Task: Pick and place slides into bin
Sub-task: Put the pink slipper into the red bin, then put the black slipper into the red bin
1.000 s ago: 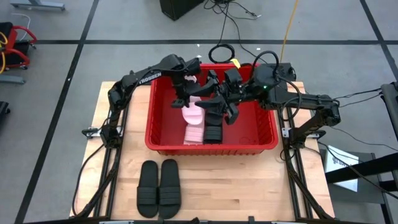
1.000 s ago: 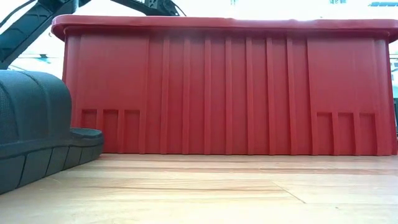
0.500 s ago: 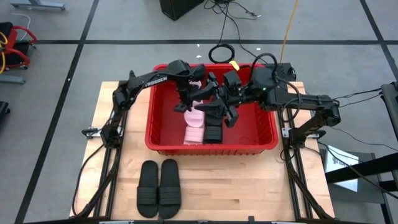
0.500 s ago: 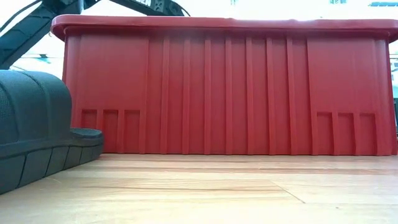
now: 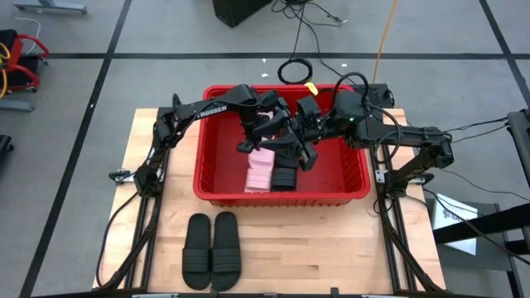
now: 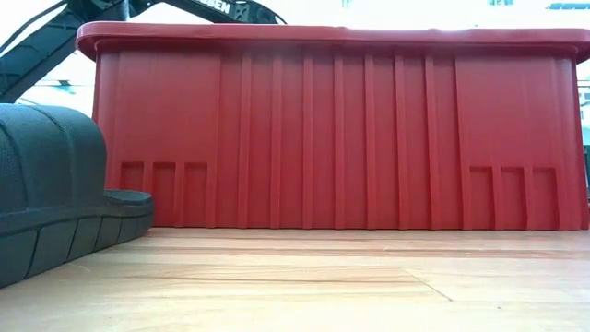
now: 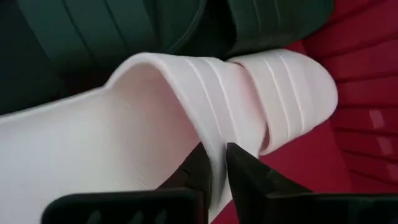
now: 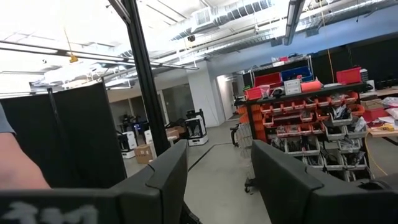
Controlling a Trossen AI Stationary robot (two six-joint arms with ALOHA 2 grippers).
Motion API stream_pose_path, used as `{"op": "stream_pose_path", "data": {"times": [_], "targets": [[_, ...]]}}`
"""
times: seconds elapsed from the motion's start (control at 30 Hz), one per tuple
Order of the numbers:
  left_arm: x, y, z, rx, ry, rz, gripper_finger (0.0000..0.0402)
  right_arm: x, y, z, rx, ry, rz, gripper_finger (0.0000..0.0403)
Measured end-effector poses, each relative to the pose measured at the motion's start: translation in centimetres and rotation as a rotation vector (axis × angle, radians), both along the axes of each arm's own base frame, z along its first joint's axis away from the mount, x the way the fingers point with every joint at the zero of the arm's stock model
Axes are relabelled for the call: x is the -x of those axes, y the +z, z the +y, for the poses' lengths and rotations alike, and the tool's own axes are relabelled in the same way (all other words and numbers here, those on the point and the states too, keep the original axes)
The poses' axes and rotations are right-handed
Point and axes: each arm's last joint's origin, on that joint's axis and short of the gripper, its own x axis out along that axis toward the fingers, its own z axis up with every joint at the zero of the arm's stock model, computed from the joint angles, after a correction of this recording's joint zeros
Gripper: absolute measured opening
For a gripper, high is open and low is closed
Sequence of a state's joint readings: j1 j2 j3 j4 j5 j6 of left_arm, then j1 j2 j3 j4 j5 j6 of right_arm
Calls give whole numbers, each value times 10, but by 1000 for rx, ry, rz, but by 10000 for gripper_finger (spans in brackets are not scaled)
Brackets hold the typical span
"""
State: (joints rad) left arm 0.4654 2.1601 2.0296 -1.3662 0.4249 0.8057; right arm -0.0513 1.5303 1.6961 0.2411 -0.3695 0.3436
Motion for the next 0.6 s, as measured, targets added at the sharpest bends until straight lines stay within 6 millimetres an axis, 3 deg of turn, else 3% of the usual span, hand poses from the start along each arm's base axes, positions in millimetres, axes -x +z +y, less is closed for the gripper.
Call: {"op": "stream_pose_path", "data": {"times": [0.6], "targets": [[-2, -1, 6, -167, 94, 56, 150, 0, 0, 0, 13, -6, -5, 167]]}}
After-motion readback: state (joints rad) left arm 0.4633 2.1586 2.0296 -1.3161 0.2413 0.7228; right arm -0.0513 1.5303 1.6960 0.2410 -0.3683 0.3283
